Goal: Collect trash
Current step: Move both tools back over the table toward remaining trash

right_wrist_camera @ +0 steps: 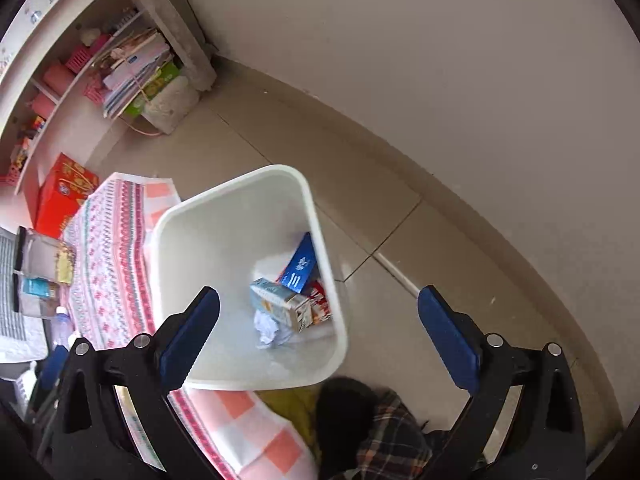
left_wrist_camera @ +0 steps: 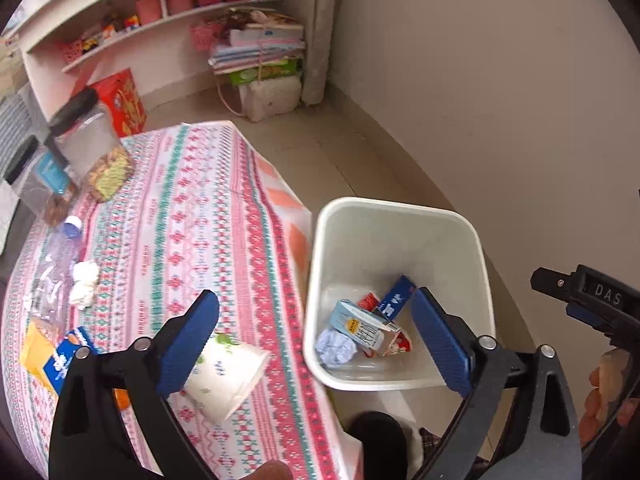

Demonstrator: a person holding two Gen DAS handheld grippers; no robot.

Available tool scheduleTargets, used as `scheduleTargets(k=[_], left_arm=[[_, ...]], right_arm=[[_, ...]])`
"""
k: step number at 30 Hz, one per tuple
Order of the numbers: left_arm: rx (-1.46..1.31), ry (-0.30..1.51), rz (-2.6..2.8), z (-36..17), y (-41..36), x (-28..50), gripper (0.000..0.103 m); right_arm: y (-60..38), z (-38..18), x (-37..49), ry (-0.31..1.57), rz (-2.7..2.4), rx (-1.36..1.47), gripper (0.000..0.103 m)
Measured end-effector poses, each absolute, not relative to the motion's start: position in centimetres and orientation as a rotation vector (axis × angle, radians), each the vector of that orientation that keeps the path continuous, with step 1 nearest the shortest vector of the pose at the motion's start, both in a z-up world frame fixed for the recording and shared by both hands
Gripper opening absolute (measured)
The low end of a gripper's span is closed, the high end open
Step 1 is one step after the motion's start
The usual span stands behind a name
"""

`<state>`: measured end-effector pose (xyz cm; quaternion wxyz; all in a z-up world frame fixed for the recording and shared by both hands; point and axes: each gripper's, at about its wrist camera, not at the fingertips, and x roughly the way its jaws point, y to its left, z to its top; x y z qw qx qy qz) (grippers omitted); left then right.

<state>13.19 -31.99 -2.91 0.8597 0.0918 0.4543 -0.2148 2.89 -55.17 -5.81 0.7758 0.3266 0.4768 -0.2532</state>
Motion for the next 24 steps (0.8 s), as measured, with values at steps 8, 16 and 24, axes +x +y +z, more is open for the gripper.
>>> scheduleTargets(k=[8,16,24], left_arm=[[0.361,0.891,-0.363,-2.2,-28.5,11.8,0.096],[0.246,0.928,-0.339,-2.2,-20.4,12.7,0.096],[0.350,0.951,-0.278,-3.4,-14.6,13.9,0.096]], right_arm=[[-49.4,-4.1,4.2,0.938,-0.385,0.663,0.096],[-43.3,-4.3,7.8,1.023,-0.321,0.485,0.096],[-38.6,-5.0,10.2,1.088,-0.267,0.418,0.096]])
